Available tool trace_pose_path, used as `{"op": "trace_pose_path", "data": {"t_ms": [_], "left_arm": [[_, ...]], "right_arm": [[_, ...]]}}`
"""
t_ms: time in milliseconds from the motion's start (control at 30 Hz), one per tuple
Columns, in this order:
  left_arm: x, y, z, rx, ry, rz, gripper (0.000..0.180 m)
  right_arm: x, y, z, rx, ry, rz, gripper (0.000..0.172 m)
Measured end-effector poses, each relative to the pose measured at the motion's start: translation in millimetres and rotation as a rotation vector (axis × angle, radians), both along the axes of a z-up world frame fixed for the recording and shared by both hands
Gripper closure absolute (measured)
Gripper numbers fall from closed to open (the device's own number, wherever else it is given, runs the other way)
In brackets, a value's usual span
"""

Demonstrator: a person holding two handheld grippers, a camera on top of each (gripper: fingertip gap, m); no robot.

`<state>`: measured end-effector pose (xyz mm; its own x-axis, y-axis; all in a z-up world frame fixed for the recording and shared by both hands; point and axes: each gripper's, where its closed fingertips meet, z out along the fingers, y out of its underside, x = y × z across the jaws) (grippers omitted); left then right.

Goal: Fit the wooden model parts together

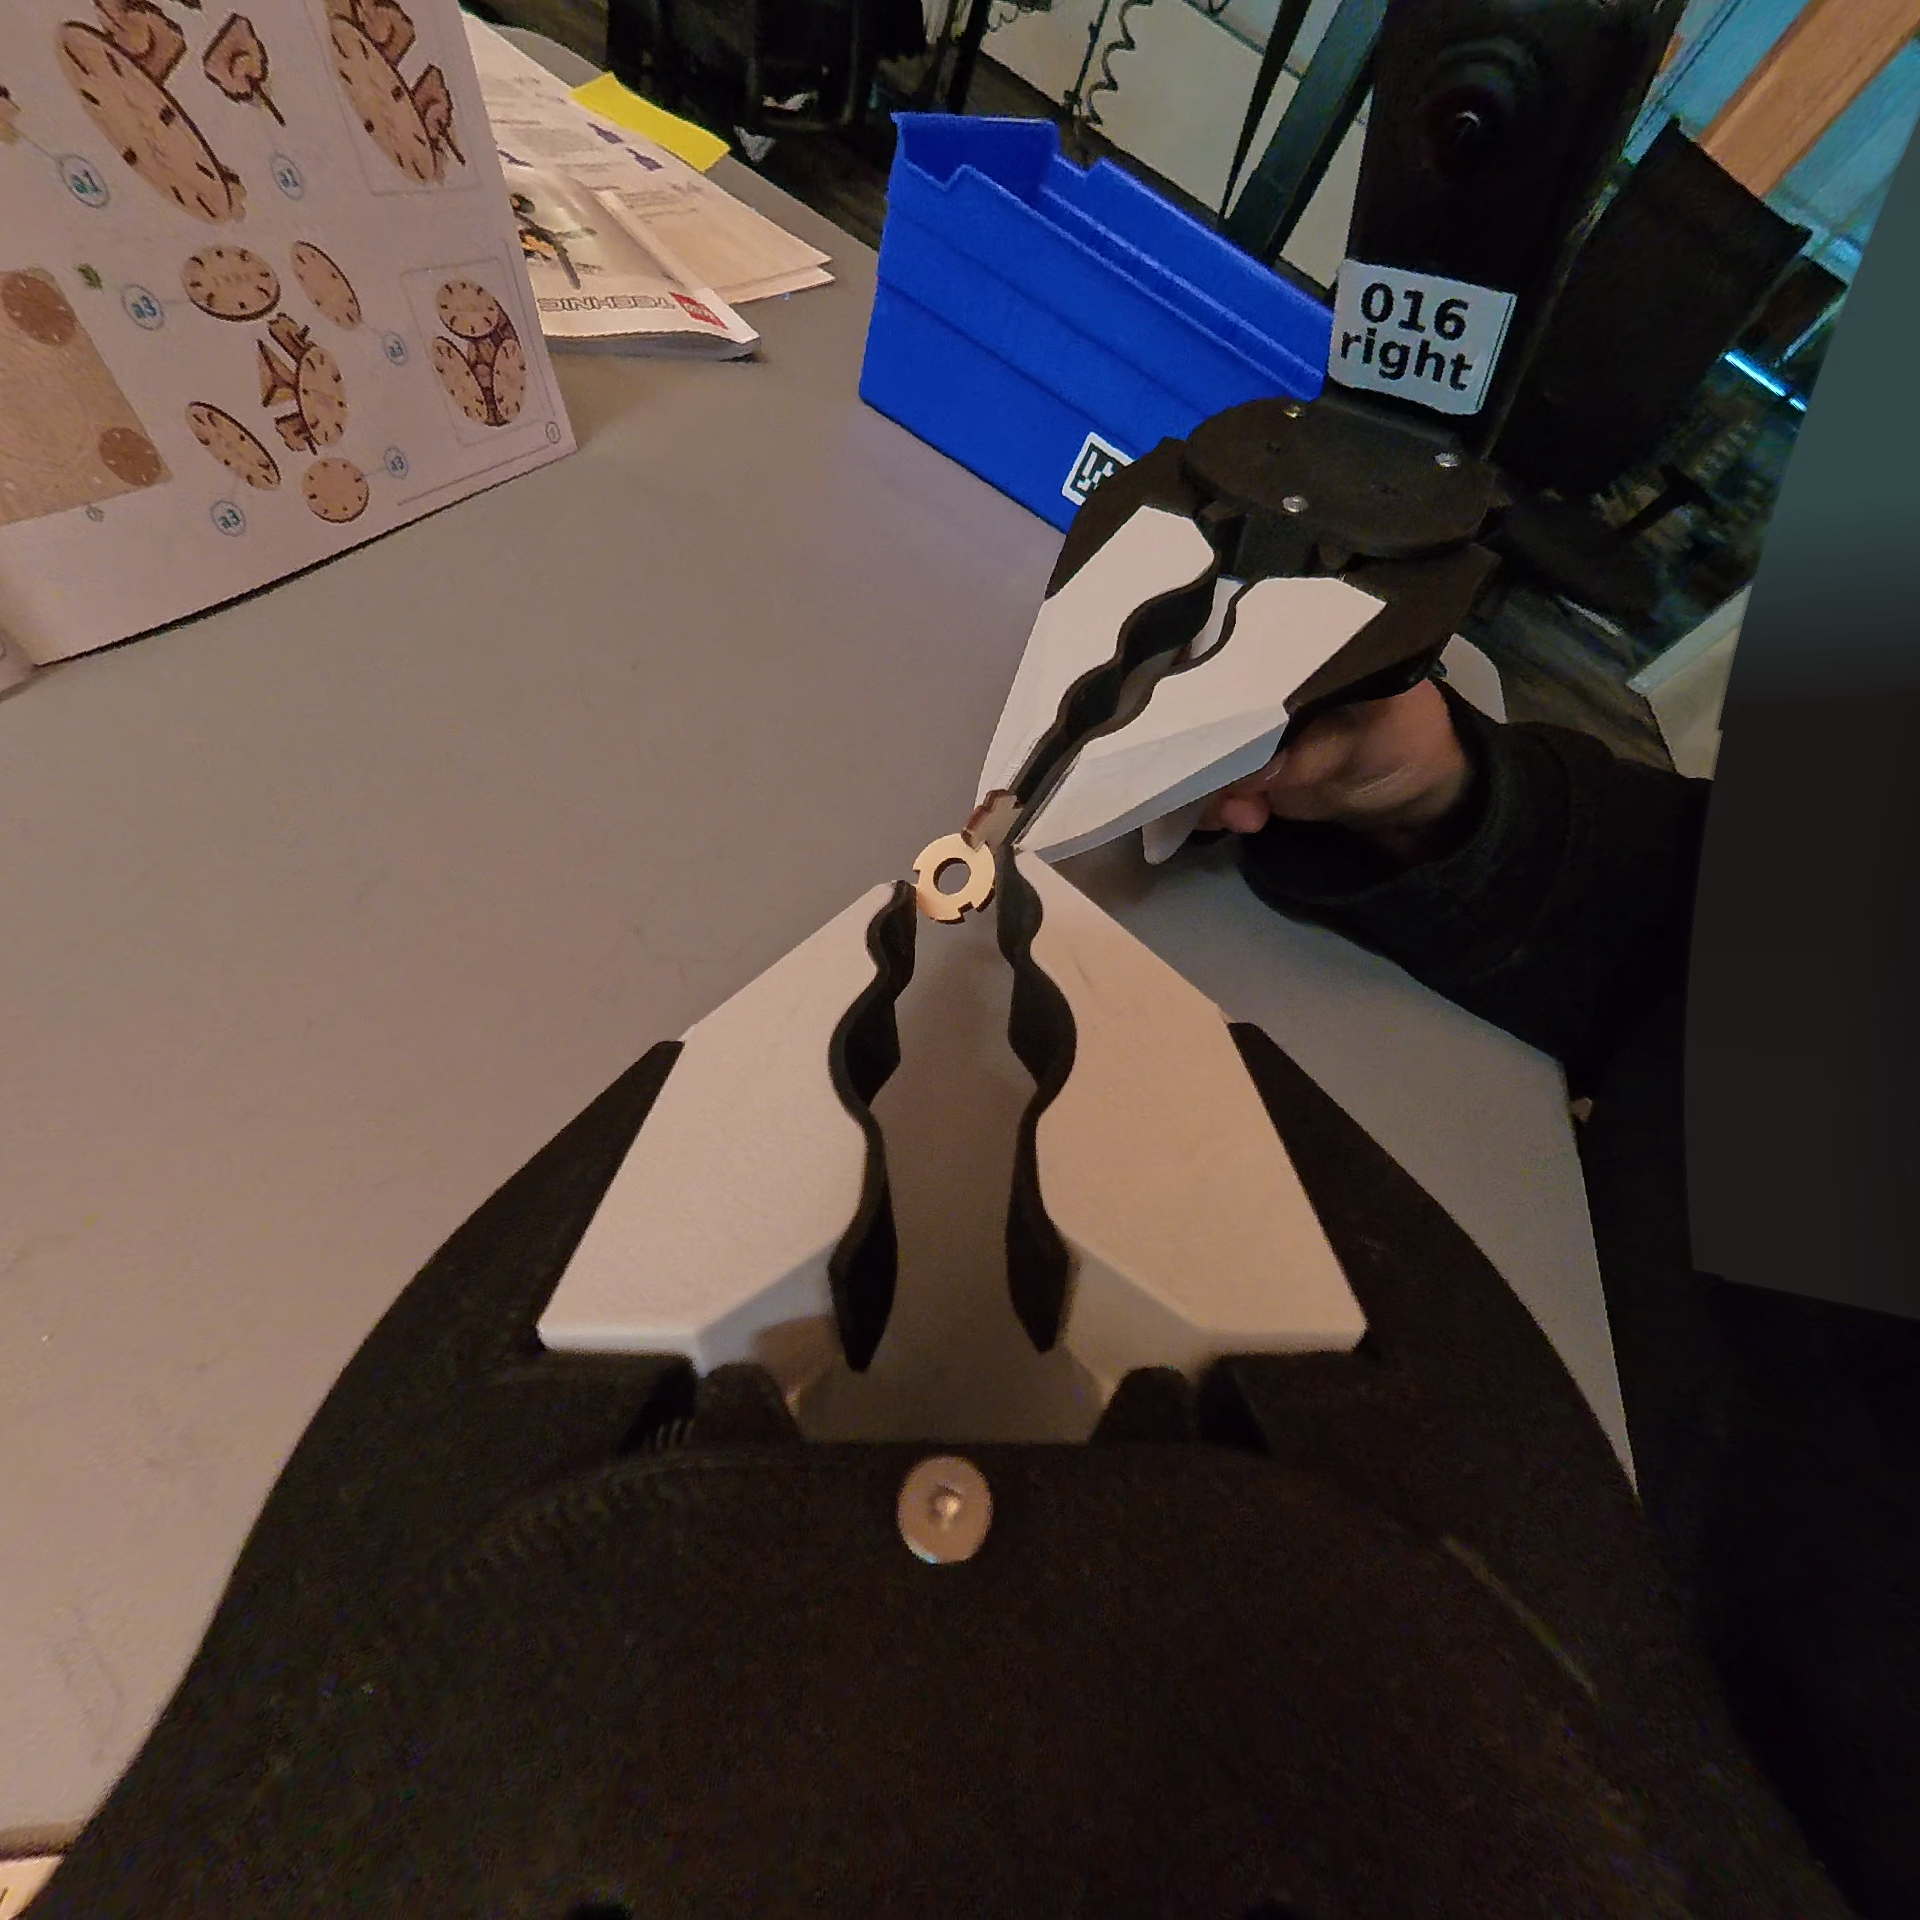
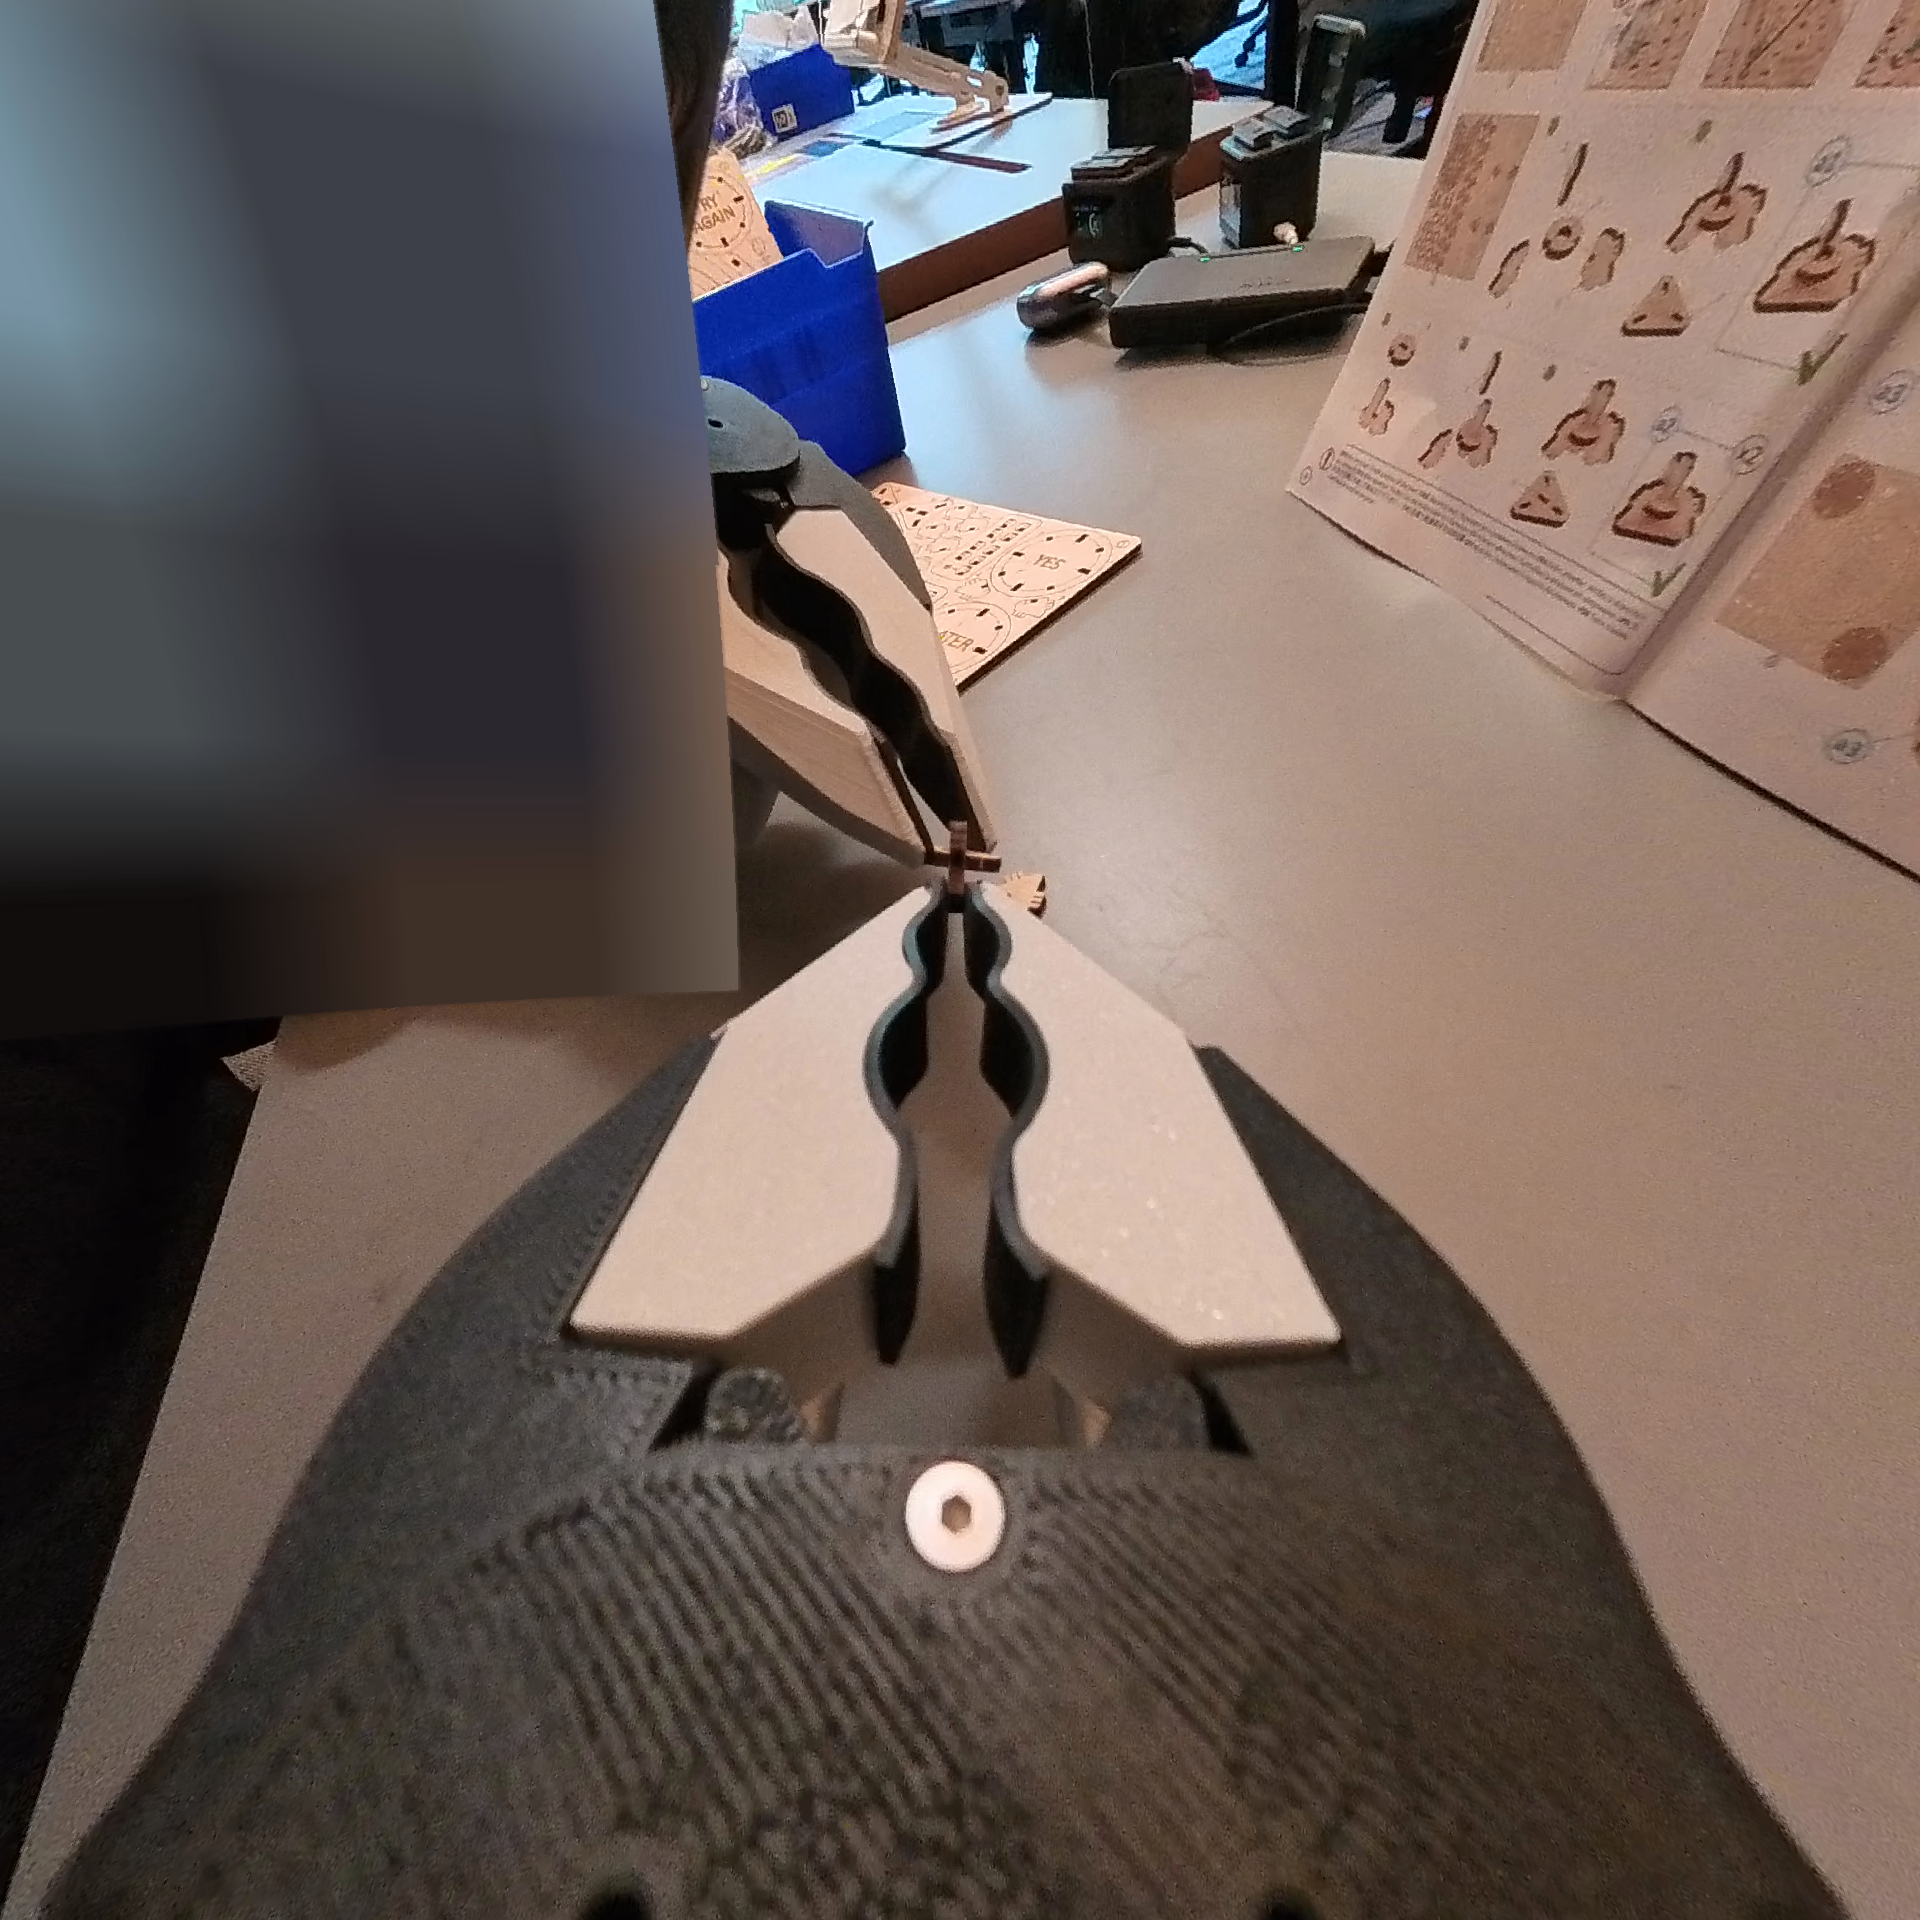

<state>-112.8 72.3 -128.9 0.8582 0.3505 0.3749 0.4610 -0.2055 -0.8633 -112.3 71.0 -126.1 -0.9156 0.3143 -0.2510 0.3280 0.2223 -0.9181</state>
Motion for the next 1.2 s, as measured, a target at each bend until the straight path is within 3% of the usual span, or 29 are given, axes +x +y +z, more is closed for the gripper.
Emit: {"op": "trace_pose_path", "data": {"t_ms": [833,967,1067,1200], "left_arm": [[0,3,-4,-0.049,0.086,0.014,0.165],[-3,3,4,-0.002,0.055,0.043,0.164],[-10,-4,8,0.021,0.035,0.085,0.144],[-12,-7,15,0.154,-0.123,0.088,0.139]], "right_arm": [[1,3,-5,0.046,-0.016,-0.002,0.171],[-1,3,-1,0.027,0.022,-0.016,0.172],[-3,4,2,0.004,0.035,-0.026,0.172],[-5,5,10,-0.043,0.055,-0.033,0.172]]}}
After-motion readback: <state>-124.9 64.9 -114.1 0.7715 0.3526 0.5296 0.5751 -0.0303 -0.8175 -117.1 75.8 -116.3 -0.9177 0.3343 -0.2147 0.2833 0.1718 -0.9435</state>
